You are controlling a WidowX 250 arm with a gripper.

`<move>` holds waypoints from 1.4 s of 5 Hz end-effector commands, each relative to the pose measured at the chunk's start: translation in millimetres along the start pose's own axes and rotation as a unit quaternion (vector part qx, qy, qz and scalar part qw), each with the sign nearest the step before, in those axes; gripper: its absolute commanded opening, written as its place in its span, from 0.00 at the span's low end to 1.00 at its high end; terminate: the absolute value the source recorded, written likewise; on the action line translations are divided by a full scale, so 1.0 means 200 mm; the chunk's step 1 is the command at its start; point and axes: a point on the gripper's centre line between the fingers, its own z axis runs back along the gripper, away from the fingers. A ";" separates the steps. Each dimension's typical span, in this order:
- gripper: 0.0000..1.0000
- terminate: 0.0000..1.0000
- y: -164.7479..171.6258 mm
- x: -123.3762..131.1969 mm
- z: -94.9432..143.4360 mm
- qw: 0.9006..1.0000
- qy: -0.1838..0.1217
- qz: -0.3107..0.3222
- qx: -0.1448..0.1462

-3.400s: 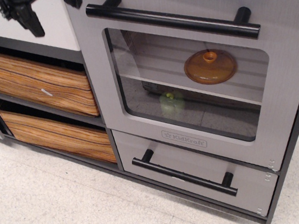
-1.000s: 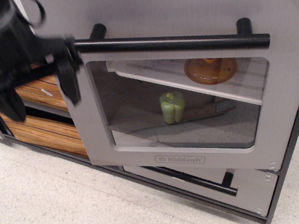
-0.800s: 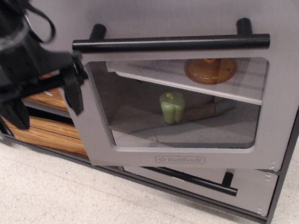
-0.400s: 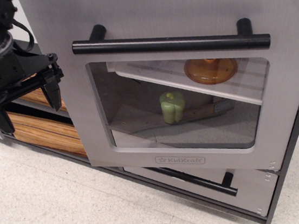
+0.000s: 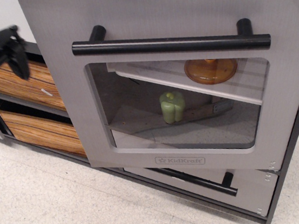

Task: Open oven

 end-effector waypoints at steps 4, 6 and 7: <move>1.00 0.00 -0.10 0.01 0.09 0.964 0.009 -0.266 -0.029; 1.00 0.00 0.00 -0.11 0.14 0.915 0.079 -0.396 -0.009; 1.00 0.00 0.01 -0.27 0.13 0.894 0.131 -0.428 -0.017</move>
